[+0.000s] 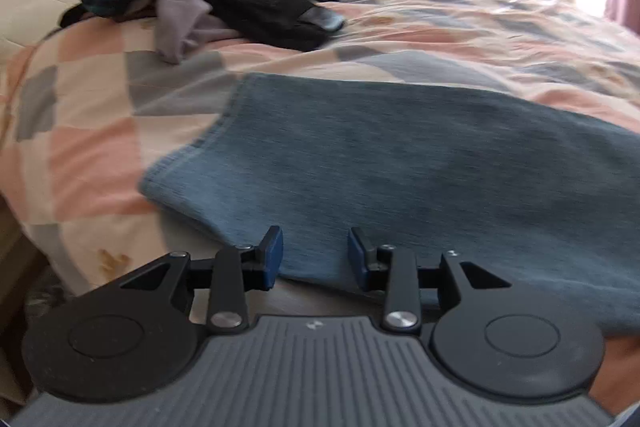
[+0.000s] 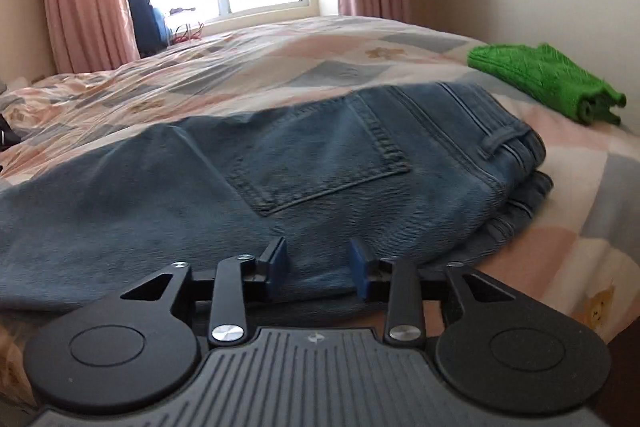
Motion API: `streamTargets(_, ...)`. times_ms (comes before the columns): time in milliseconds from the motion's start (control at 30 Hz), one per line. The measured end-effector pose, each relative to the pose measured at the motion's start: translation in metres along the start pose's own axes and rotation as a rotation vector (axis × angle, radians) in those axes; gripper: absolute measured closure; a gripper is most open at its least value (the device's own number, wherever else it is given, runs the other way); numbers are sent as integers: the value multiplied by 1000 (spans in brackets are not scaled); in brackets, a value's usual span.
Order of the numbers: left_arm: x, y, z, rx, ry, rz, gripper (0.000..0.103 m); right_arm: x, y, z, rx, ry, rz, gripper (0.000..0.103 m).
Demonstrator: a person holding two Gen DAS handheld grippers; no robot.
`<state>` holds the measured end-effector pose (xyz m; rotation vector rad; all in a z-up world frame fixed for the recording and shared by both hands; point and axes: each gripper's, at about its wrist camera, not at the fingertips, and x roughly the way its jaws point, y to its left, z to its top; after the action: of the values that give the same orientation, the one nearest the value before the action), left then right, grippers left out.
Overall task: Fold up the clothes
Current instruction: 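Lower the folded jeans onto the bedspread and open both grippers, then withdraw both grippers from the folded jeans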
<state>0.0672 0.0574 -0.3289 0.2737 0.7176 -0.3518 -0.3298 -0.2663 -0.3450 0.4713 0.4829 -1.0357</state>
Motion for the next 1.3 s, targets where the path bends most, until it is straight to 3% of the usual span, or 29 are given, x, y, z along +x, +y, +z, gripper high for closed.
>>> streamTargets(67, -3, 3, 5, -2, 22, 71, 67, -8, 3, 1, 26, 8, 9, 80)
streamTargets(100, -8, 6, 7, -25, 42, 70, 62, -13, 6, 1, 36, 13, 14, 76)
streamTargets(133, -14, 9, 9, -47, 61, 68, 60, -17, 9, 2, 46, 18, 20, 58)
streamTargets(200, -32, 9, 8, -73, 65, 14, 53, -26, 15, 2, 66, 29, 30, 40)
streamTargets(267, -48, -2, 5, -59, 79, -28, 43, -34, 21, 3, 86, 40, 41, 38)
streamTargets(300, -56, -9, 3, -51, 86, -48, 38, -39, 24, 3, 96, 45, 46, 31)
streamTargets(333, -63, -19, 1, -18, 88, -65, 38, -43, 27, 4, 106, 50, 52, 22)
streamTargets(433, -85, -51, -6, 83, 95, -116, 38, -56, 37, 5, 136, 66, 68, 11)
streamTargets(567, -115, -83, -15, 185, 87, -173, 30, -69, 57, 2, 145, 114, 82, 6)
streamTargets(733, -149, -97, -23, 242, 44, -186, 23, -101, 68, 0, 133, 68, 129, 3)
streamTargets(1000, -186, -97, -26, 269, -21, -222, 19, -132, 70, -9, 136, 43, 133, 2)
streamTargets(1300, -200, -88, -30, 263, -49, -254, 16, -154, 70, -14, 142, 7, 148, 2)
